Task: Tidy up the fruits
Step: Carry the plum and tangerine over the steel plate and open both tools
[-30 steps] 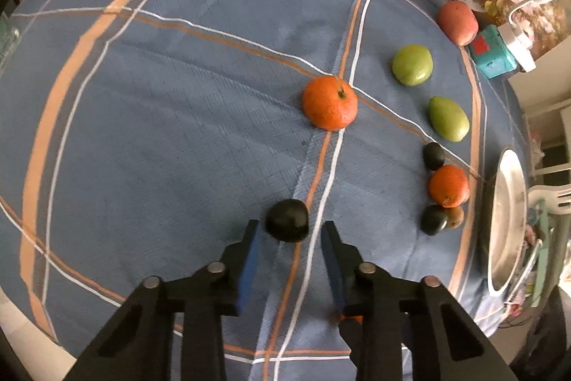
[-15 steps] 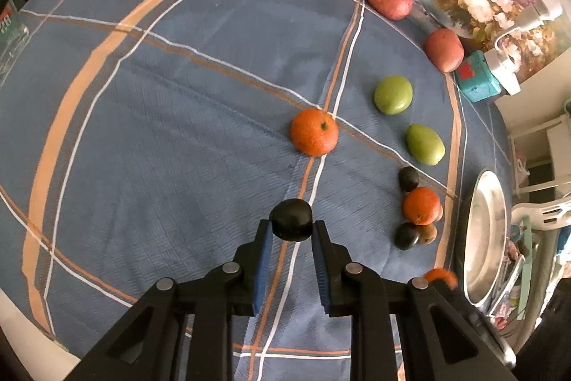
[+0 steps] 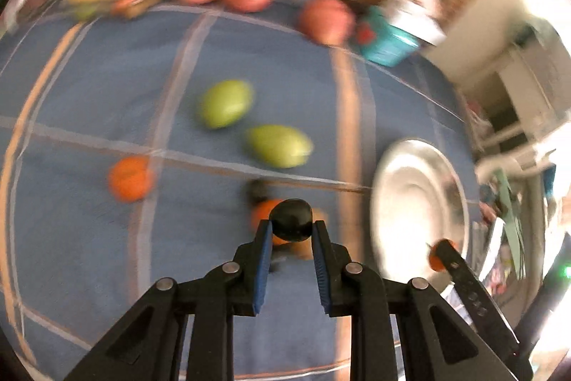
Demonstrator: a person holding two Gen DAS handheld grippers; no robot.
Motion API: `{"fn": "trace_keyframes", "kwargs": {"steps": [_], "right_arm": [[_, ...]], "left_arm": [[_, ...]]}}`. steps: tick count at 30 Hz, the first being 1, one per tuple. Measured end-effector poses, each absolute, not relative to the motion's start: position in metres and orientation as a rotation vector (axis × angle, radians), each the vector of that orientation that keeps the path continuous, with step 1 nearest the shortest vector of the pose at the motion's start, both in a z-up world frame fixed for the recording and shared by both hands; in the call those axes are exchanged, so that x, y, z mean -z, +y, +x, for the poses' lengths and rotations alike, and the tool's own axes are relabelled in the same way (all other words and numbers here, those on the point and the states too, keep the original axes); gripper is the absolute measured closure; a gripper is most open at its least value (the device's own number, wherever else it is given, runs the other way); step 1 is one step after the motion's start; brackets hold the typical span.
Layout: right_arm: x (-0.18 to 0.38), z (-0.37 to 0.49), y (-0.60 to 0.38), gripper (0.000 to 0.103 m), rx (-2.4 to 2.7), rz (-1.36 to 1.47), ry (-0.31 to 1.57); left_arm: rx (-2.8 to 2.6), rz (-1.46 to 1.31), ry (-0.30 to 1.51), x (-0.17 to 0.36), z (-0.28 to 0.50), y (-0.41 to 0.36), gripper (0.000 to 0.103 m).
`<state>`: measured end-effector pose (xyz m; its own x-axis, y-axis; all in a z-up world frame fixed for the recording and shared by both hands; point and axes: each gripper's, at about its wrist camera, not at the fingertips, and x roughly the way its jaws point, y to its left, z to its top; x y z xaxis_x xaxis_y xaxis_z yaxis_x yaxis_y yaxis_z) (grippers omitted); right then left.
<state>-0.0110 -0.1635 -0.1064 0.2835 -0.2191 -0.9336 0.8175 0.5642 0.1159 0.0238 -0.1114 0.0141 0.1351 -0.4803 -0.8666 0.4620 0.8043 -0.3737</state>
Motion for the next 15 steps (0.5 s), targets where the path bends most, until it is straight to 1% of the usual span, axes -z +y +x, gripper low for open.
{"fn": "trace_keyframes", "kwargs": {"steps": [2, 4, 7, 10, 15], "right_arm": [[0.103, -0.027, -0.182, 0.07, 0.817, 0.691, 1.053], [0.083, -0.061, -0.206, 0.07, 0.861, 0.708, 1.044], [0.078, -0.081, -0.234, 0.069, 0.917, 0.728, 1.036], [0.074, -0.094, -0.259, 0.069, 0.968, 0.73, 1.039], [0.079, -0.093, -0.276, 0.069, 1.025, 0.73, 1.009]], "left_arm": [[0.751, 0.027, 1.243, -0.019, 0.013, -0.142, 0.079], [0.801, 0.064, 1.247, -0.02, 0.008, -0.165, 0.079], [0.856, 0.095, 1.24, -0.018, 0.002, -0.197, 0.079], [0.894, 0.129, 1.238, -0.016, -0.001, -0.226, 0.079], [0.911, 0.149, 1.255, -0.006, 0.002, -0.248, 0.078]]}}
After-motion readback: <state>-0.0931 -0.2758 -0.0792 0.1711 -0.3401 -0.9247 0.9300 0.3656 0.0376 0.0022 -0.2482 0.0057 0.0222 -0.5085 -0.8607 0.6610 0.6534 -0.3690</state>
